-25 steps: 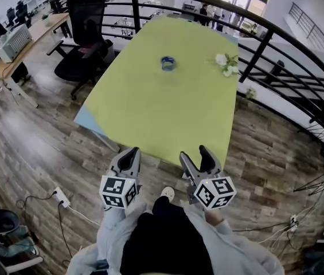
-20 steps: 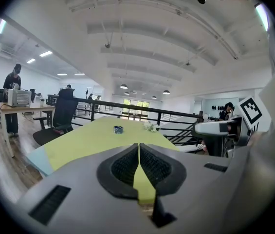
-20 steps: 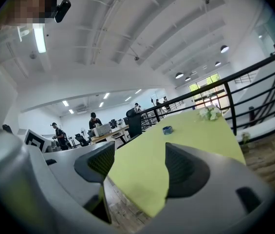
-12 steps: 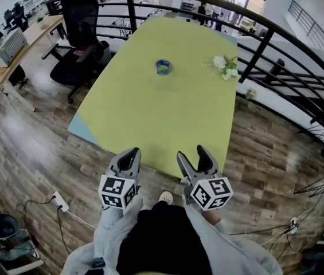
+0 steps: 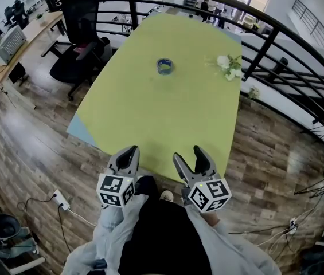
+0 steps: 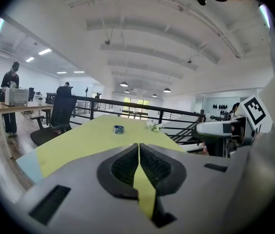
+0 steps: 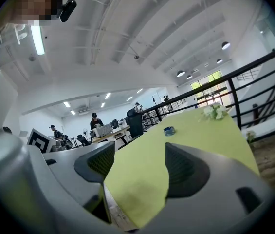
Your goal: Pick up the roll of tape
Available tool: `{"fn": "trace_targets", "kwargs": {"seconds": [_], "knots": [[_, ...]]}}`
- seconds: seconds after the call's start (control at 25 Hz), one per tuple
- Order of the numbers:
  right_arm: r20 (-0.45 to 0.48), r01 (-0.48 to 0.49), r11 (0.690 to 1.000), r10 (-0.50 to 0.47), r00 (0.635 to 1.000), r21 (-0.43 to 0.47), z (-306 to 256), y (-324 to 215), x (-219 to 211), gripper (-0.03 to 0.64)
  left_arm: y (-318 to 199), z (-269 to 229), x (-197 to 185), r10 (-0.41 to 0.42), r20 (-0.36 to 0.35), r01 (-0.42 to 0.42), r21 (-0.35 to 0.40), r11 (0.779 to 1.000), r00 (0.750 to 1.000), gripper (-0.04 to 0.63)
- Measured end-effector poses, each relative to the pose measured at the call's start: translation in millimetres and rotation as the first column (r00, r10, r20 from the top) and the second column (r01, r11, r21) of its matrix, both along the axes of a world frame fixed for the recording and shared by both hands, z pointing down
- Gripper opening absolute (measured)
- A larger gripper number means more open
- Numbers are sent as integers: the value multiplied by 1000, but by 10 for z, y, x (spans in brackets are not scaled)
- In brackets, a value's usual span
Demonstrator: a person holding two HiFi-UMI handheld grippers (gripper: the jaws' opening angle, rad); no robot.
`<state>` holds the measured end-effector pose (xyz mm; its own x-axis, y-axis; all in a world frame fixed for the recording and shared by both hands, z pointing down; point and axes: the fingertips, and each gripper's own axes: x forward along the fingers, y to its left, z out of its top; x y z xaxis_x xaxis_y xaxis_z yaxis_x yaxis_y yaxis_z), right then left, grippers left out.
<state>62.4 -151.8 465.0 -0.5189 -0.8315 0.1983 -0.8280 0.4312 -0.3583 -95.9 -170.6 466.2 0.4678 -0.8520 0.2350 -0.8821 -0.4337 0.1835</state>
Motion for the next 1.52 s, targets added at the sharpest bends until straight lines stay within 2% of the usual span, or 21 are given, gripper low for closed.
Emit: {"fn": "trace_targets", "kwargs": {"seconds": [0.44, 0.92, 1.2, 1.52], "knots": [[8, -55, 998, 56, 998, -12, 39, -507, -85, 324, -626, 20, -55, 53, -2, -53, -5, 999, 999, 21], [7, -115, 993, 115, 993, 5, -161, -1358, -265, 324, -1672, -221, -238, 111, -13, -110, 36, 993, 994, 21], [-9, -156, 988, 156, 988, 5, -230, -1678, -138, 324, -2012, -223, -159, 148, -19, -148, 26, 989, 989, 21], [-22, -154, 988, 154, 988, 32, -379, -2096, -96, 324, -2391, -241, -139, 167, -11, -167, 27, 986, 986, 21]]}}
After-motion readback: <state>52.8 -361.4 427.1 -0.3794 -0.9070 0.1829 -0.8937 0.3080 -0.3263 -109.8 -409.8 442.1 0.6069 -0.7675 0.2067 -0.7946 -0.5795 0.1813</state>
